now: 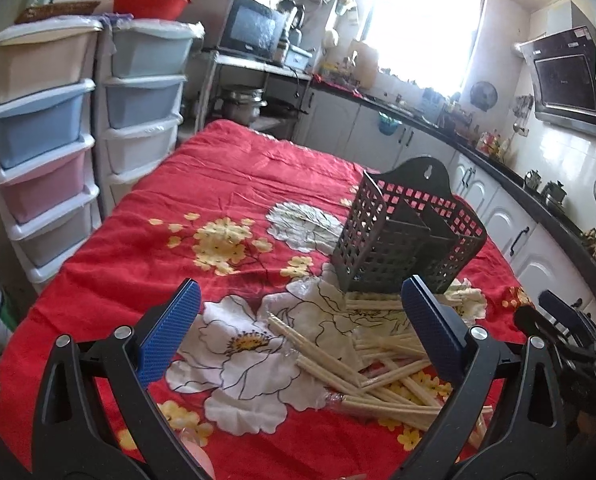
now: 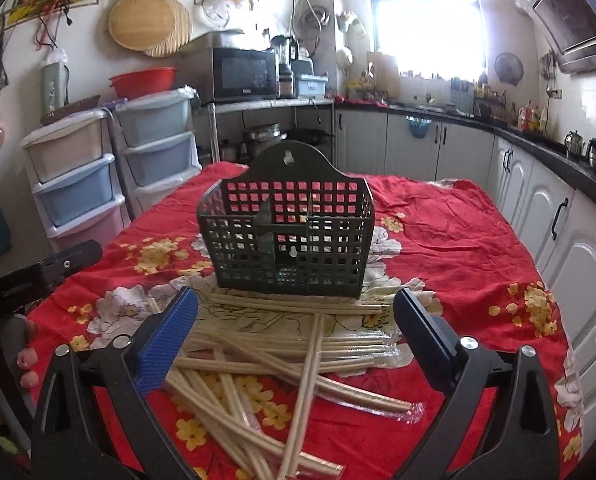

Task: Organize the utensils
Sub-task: 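Lower the left gripper onto a wooden chopstick and close it while the right gripper grasps another chopstick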

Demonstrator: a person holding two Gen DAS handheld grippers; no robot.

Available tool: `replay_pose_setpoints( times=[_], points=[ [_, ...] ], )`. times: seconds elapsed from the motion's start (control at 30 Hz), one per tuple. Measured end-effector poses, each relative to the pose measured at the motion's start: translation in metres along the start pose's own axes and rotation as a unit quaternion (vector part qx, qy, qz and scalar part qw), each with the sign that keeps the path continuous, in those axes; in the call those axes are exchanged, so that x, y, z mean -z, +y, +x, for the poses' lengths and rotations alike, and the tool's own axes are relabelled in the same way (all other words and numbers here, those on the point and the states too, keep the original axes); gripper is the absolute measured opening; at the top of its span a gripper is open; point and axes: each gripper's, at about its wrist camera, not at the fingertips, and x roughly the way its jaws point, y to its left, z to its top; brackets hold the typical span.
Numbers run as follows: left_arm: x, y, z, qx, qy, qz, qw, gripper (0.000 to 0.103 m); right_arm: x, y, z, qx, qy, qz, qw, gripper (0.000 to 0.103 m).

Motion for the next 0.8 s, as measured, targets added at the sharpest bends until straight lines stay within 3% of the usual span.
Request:
replay_pose_setpoints(
  times=[0.33,0.53,0.7,0.8],
  points=[
    [0.006,0.012,0.041,0.033,0.091,-0.016,0.9952,0.093,-0.001,-0.015,0.053,-0.028,0.093,0.019,0.995,0.056],
    [0.014,0.028,0.065,0.049,0.141,-0.043,0.9879,0.09,-0.001,-0.016,0.07,-0.032,0.116,0.011,0.993,0.05],
    [0.02,0.033,0.083,0.063,0.181,-0.06,0.9796,0.069,0.002,-0.021,0.083,-0.031,0.136,0.012,0.99,0.045],
    [0.021,0.036,0.092,0.069,0.194,-0.068,0.9762,0.066,0.004,-0.024,0.09,-0.031,0.147,0.014,0.989,0.043]
  ],
)
